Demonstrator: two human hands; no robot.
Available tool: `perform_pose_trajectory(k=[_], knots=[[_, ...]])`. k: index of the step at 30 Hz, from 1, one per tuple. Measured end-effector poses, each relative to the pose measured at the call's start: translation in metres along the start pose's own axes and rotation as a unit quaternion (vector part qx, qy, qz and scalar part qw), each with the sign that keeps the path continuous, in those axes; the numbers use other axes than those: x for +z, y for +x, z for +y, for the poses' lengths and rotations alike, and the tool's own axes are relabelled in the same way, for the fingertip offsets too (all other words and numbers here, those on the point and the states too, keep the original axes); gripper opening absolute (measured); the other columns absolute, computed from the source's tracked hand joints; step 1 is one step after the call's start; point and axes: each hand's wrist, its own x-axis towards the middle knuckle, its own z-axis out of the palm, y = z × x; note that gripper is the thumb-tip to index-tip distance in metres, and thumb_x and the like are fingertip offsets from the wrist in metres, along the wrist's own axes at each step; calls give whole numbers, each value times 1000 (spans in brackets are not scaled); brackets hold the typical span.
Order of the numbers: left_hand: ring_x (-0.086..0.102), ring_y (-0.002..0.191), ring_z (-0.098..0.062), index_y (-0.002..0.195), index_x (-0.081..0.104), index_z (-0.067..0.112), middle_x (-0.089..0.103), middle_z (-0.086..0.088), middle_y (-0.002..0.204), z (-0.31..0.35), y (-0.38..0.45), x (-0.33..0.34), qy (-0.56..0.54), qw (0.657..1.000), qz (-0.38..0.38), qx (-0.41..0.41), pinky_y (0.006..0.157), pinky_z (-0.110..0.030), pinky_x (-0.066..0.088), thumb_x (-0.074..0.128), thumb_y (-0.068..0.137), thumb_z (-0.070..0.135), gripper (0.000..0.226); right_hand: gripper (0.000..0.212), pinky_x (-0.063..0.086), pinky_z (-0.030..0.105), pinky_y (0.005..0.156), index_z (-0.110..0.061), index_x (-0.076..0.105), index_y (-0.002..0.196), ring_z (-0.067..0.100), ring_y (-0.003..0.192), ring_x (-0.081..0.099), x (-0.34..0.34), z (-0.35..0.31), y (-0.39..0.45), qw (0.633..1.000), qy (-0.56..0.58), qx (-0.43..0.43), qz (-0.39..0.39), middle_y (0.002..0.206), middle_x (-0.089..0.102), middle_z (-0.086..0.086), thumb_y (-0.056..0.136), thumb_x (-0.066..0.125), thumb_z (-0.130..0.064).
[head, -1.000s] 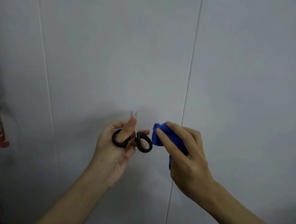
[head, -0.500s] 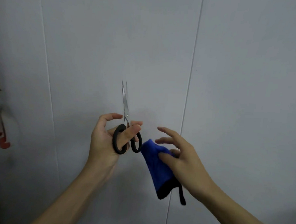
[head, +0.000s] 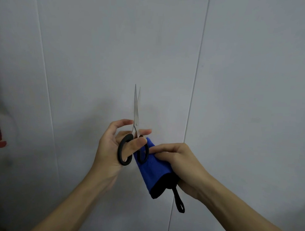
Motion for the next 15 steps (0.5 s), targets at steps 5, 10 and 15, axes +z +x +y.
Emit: perform_pose_trajectory(k=[5, 10, 15], knots=[[74, 77, -17, 104, 53, 20, 78, -4, 89, -4, 1, -2, -14, 1000, -4, 2, 62, -21, 56, 90, 27, 57, 93, 23, 43, 37, 80, 2, 70, 95, 30, 86, 59, 3, -4, 0, 992, 89, 9, -91, 93, 67, 20, 94, 57, -16], [74, 78, -19, 105, 51, 16, 76, -12, 91, -3, 2, -3, -16, 999, -34, 34, 60, -22, 56, 90, 28, 57, 96, 25, 52, 40, 82, -5, 70, 73, 29, 87, 65, 12, 3, 2, 996, 25, -72, -39, 105, 65, 19, 93, 62, -17], [63, 107, -21, 106, 48, 36, 73, 19, 100, -4, 11, -28, 236, 960, -12, 150, 92, -36, 48, 73, 46, 77, 77, 28, 56, 32, 78, -9, 72, 66, 17, 86, 68, 12, 2, 0, 993, 22, -112, 34, 108, 65, 4, 92, 64, -16]])
